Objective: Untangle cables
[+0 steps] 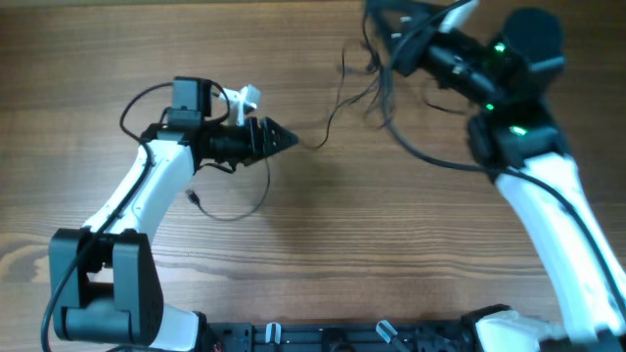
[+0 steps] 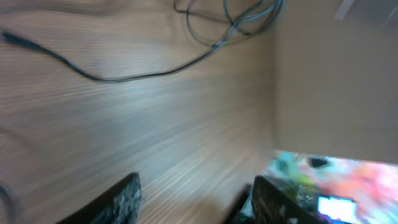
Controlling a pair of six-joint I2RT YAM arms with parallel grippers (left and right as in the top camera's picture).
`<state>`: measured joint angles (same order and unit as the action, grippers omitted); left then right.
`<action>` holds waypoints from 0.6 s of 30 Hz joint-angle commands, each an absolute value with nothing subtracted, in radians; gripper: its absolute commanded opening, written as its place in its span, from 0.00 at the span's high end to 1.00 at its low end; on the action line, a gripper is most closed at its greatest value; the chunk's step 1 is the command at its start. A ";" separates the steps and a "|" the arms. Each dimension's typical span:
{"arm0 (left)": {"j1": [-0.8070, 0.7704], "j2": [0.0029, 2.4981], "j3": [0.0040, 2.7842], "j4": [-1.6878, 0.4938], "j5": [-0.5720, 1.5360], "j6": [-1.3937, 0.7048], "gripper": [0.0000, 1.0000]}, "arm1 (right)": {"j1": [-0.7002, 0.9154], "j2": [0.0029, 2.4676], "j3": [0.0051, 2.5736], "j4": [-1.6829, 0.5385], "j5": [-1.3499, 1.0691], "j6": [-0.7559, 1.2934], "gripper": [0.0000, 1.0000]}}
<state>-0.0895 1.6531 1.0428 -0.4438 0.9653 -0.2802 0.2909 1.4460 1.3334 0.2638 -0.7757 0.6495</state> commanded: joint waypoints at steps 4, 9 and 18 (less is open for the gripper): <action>-0.121 1.653 1.047 -0.372 1.196 -0.330 0.39 | 0.344 1.500 1.348 0.597 -1.122 0.780 0.96; -0.171 1.653 1.047 -0.348 0.926 -0.344 0.39 | 0.316 1.500 1.348 -0.084 -0.963 0.670 0.96; -0.220 1.665 1.047 -0.380 0.518 -0.436 0.38 | 0.314 1.496 1.348 0.829 -1.403 1.227 0.95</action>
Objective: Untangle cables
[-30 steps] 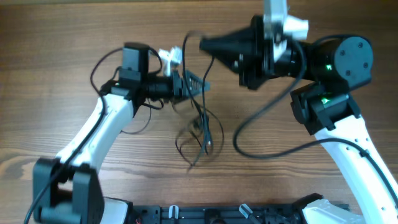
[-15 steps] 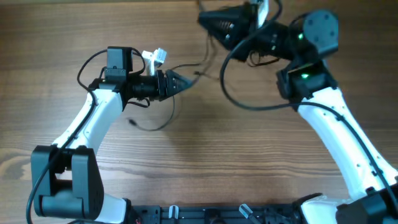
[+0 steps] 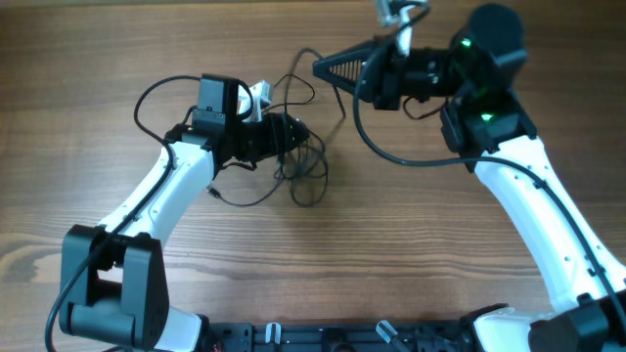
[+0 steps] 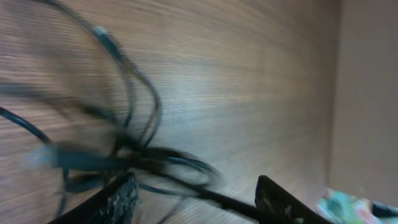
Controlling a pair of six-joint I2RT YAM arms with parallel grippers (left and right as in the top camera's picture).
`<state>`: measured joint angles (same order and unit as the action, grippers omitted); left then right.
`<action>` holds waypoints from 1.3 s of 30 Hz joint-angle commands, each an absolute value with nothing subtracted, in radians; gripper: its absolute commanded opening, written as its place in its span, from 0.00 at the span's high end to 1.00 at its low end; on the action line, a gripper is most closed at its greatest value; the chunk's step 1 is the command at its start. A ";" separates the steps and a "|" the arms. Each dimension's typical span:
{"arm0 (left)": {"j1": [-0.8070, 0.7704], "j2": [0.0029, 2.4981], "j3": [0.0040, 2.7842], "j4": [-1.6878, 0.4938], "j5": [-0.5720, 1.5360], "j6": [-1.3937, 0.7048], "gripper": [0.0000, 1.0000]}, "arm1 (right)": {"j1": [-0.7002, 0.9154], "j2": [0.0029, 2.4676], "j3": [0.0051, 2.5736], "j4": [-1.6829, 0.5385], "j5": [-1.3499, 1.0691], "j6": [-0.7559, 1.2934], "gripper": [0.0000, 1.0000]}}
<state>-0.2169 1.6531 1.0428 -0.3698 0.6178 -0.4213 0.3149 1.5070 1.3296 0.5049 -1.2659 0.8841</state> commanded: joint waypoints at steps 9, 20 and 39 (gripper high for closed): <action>-0.221 1.666 1.047 -0.412 0.518 -0.435 0.39 | 0.234 1.496 1.348 1.379 -1.227 1.543 0.95; -0.220 1.666 1.047 -0.258 0.988 -0.449 0.33 | 0.234 1.499 1.347 0.520 -1.401 1.158 0.95; -0.185 1.666 1.047 -0.469 0.791 -0.397 0.37 | 0.213 1.557 1.341 -0.883 -0.579 0.001 0.62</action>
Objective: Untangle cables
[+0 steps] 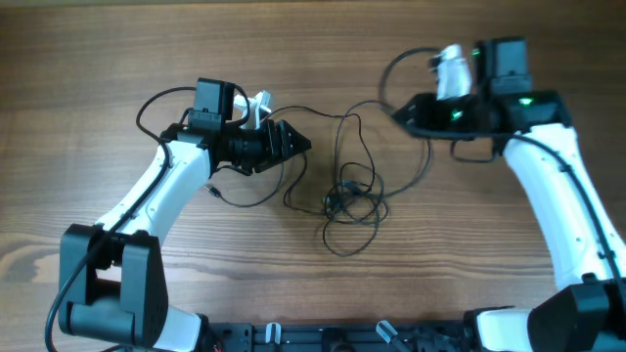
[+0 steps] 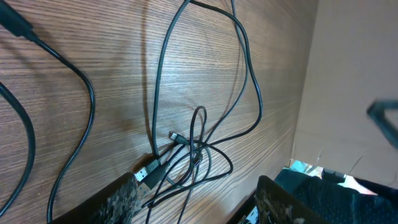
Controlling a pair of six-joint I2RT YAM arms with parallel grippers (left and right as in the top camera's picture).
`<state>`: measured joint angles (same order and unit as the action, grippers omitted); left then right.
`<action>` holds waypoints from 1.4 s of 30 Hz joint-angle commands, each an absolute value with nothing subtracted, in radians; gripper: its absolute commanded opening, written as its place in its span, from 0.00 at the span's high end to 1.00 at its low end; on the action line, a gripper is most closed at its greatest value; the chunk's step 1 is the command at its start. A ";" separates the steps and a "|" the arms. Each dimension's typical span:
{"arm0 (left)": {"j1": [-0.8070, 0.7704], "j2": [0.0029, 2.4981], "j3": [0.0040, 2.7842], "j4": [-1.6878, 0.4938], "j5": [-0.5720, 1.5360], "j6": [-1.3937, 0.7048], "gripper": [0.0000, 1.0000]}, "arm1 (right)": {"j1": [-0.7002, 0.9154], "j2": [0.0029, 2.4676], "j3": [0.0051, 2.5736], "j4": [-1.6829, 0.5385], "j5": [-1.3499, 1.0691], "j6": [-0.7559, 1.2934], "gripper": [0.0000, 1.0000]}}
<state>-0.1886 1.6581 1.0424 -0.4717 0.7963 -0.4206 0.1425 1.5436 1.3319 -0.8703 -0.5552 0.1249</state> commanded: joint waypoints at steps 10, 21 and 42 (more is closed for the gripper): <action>-0.185 1.666 1.047 -0.485 0.791 -0.397 0.37 | 0.384 1.792 1.312 -0.868 -0.109 0.081 0.60; -0.209 1.666 1.047 -0.498 0.804 -0.397 0.32 | 0.342 1.759 1.568 -0.842 -0.697 0.079 0.96; -0.321 1.662 1.047 -0.472 0.529 -0.364 0.47 | 0.332 1.685 1.662 -0.501 -1.053 0.426 0.96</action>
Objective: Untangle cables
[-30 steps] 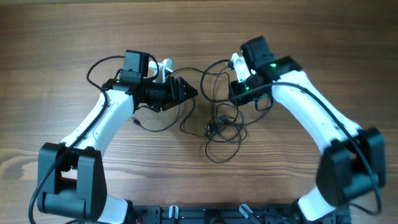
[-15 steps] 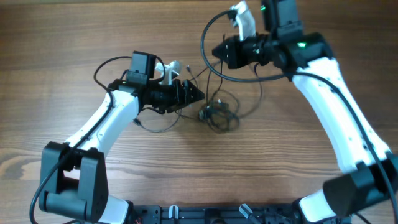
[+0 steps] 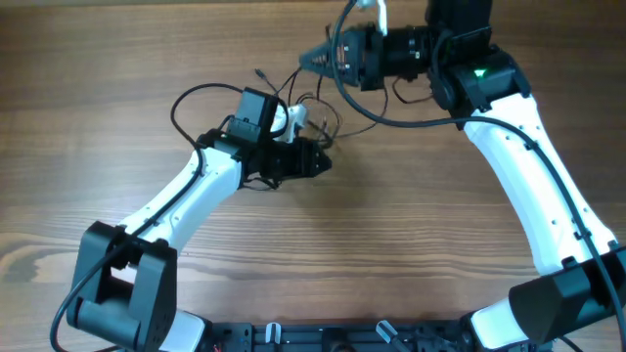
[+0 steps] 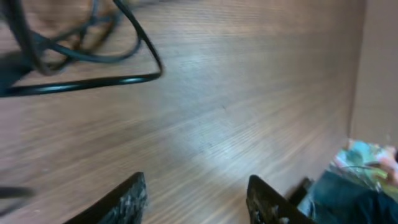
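Observation:
A bunch of thin black cables [image 3: 305, 106] lies tangled at the table's far middle, one plug end [image 3: 259, 73] sticking out to the left. My right gripper [image 3: 313, 57] points left just above the bunch. Its fingers are drawn to a closed point, and strands seem to run up to the tip. My left gripper [image 3: 319, 161] sits just below the bunch, pointing right. In the left wrist view it [image 4: 198, 190] is open over bare wood, with cable loops [image 4: 81, 50] at the upper left, well ahead of the fingers.
A thicker black lead [image 3: 377, 115] loops down from the right arm beside the bunch. The left arm's own lead [image 3: 191, 98] arcs behind its wrist. The wooden table [image 3: 391, 244] stretches toward the front, with a black rail [image 3: 323, 337] along the near edge.
The cable bunch, which lay spread in the table's middle, is now gathered farther back by the left wrist. My right gripper moved from the right to above it. My left gripper shifted right.
First my right gripper held the cables up at the far right, left gripper open at the left. Then the bunch was by my left gripper. Later it lay spread mid-table with both grippers apart. Now it is gathered at the far middle under my right gripper.

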Controlling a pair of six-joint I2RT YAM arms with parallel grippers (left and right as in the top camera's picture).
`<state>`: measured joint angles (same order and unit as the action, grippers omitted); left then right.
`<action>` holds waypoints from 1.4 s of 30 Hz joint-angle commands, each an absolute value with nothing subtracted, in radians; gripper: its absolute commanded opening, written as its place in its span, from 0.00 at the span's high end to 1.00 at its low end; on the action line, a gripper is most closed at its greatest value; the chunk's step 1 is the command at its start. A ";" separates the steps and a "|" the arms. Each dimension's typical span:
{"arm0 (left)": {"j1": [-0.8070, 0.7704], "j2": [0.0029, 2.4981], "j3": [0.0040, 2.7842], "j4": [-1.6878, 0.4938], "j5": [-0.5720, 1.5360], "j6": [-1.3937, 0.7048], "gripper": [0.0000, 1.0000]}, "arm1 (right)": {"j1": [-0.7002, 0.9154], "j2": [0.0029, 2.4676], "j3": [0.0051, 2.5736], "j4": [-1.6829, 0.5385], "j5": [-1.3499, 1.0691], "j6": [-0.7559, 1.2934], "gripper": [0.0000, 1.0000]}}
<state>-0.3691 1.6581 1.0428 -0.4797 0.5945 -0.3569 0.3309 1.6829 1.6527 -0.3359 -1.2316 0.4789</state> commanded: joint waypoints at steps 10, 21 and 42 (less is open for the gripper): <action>-0.165 1.573 1.047 -0.437 0.566 -0.373 0.36 | 0.332 1.522 1.663 -1.076 -0.537 0.124 0.95; -0.234 1.551 1.047 -0.063 0.920 -0.529 0.27 | 0.358 1.335 1.662 -1.037 -0.879 -0.068 0.95; -0.200 1.621 1.047 -0.485 0.323 -0.449 0.35 | 0.266 1.136 1.663 -0.519 -0.662 0.249 0.96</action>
<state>-0.2607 1.6123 1.0458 -0.4717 0.3813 -0.4652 0.3134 1.1728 1.6554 -0.5602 -0.7227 0.1299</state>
